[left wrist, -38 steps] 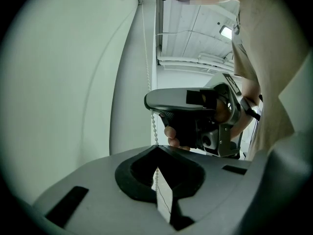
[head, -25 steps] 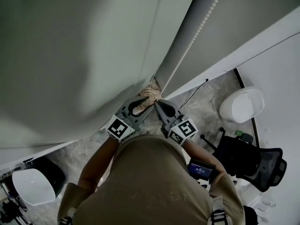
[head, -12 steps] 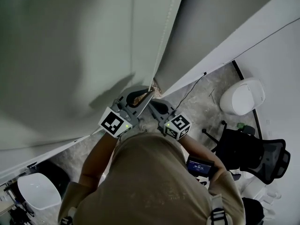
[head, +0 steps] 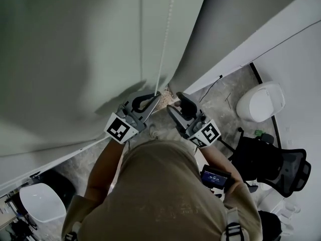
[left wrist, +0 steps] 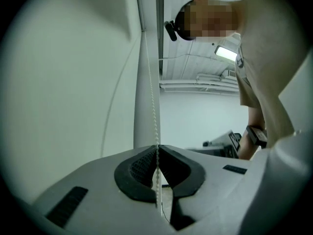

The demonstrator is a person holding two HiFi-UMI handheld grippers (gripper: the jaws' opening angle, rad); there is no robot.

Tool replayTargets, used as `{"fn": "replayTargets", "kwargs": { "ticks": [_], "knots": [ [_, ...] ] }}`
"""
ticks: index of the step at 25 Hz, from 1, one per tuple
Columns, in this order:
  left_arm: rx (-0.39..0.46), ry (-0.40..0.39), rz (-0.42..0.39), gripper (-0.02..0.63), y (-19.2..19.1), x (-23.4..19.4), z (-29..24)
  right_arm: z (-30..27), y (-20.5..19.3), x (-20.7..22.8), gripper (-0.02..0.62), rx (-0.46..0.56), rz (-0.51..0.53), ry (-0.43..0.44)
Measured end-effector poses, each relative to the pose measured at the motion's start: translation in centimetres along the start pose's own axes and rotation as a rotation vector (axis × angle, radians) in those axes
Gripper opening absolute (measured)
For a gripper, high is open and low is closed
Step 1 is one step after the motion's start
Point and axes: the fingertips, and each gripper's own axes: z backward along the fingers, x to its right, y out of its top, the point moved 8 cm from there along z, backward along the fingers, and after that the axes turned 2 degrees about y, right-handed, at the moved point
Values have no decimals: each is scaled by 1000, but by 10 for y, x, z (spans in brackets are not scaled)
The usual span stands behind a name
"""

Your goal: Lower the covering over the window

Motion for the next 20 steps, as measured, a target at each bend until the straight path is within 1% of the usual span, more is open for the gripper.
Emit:
{"fn": "replayTargets", "kwargs": {
  "ticks": [1,3,5,7,9,11,13,15,17,18,19,20],
  "knots": [
    [-26,-6,-6,25,-9,2,-1,-6,11,-3,209,15,14,7],
    [-58,-14,17,25,-28,10,-6,-16,26,-7,204,10,33,34],
    [-74,-15,47,25,-45,17,-7,-27,29,-13,182,-45,39,67],
    [-96,-20,56,25,-57,20,-4,-39,26,-21,173,-98,71,76],
    [-114,-31,63,25,-69,24,-3,-43,24,-25,71,-134,121,51],
    [-117,-39,83,25,-78,28,-1,-45,24,-25,26,-162,132,20],
    [-113,-39,93,24,-82,30,3,-44,23,-24,17,-183,119,10],
    [-101,-39,114,25,-78,32,7,-42,20,-22,14,-182,100,6],
    [-56,-62,172,25,-73,31,14,-39,15,-19,12,-178,83,-17],
    [-24,-74,206,87,-71,29,20,-36,9,-17,12,-196,74,-25],
    [7,-77,228,168,-66,26,25,-32,-1,-15,12,-232,61,-29],
    [31,-70,235,176,-59,23,30,-27,-14,-13,12,-276,39,-30]
  ]
}}
